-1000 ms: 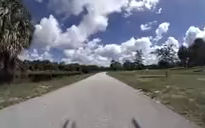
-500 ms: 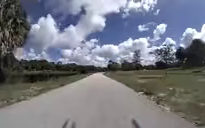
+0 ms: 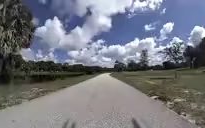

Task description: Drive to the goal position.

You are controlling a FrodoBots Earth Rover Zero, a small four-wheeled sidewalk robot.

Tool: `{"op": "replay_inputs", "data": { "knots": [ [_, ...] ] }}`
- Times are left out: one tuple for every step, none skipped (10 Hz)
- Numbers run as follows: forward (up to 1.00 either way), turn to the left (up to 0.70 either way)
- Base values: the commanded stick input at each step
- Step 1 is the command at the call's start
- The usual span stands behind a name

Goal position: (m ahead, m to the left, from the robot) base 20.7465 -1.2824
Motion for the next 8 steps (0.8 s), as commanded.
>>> {"op": "replay_inputs", "data": {
  "knots": [
    [0.7,0.19],
    [0.7,0.35],
    [0.7,0.0],
    [0.7,0.0],
    [0.7,0.0],
    [0.7,0.0],
    [0.7,0.0],
    [0.7,0.0]
  ]
}}
